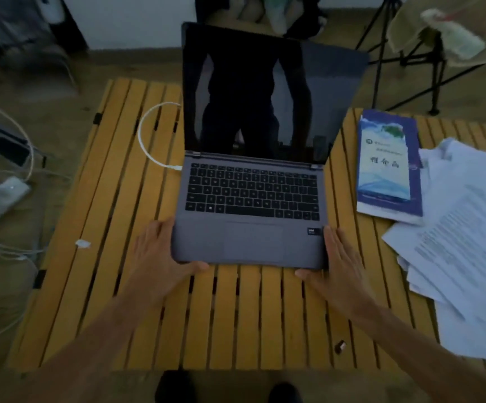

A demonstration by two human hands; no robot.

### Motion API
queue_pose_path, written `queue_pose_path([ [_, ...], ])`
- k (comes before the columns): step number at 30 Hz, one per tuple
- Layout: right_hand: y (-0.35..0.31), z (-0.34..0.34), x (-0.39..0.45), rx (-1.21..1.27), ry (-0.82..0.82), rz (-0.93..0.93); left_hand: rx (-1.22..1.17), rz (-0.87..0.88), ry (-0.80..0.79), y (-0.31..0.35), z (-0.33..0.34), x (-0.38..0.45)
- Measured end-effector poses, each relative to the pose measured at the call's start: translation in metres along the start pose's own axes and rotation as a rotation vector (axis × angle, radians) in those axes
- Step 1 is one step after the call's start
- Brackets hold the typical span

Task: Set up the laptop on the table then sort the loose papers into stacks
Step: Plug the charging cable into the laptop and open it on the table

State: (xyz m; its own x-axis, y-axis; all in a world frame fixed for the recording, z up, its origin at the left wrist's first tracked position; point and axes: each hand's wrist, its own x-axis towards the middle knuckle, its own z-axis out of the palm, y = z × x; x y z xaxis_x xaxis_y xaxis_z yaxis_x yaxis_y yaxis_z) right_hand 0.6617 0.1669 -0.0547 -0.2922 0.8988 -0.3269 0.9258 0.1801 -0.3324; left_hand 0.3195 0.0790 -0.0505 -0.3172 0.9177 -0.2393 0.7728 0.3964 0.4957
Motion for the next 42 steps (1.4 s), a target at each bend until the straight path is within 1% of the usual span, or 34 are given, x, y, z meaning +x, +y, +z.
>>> queue_pose_path([
  [2,0.005,0.01,-0.005,-0.01,0.052,-0.039,0.042,0.02,0.043,-0.002,0.004,-0.002],
  [4,0.012,0.019,-0.004,-0.078,0.112,-0.083,0.064,0.035,0.083,-0.005,0.011,-0.003],
  [8,0.019,0.029,0.0,-0.139,0.189,-0.125,0.085,0.081,0.149,-0.014,0.021,-0.002],
  [11,0.019,0.03,-0.002,-0.138,0.212,-0.146,0.098,0.126,0.205,-0.019,0.026,0.0],
  [15,0.016,0.032,-0.005,-0.156,0.248,-0.124,0.128,0.202,0.298,-0.023,0.029,0.003],
  [19,0.014,0.034,-0.008,-0.134,0.283,-0.13,0.123,0.23,0.341,-0.022,0.032,-0.001],
  [25,0.007,0.031,-0.019,-0.079,0.299,-0.119,0.18,0.177,0.39,-0.015,0.034,-0.02],
  [34,0.015,0.033,-0.01,-0.096,0.298,-0.131,0.246,0.149,0.432,-0.008,0.038,-0.025],
  [38,0.013,0.035,-0.016,-0.1,0.297,-0.138,0.254,0.086,0.439,-0.003,0.043,-0.036],
  [42,0.016,0.037,-0.016,-0.115,0.301,-0.155,0.269,0.086,0.452,-0.003,0.045,-0.039],
])
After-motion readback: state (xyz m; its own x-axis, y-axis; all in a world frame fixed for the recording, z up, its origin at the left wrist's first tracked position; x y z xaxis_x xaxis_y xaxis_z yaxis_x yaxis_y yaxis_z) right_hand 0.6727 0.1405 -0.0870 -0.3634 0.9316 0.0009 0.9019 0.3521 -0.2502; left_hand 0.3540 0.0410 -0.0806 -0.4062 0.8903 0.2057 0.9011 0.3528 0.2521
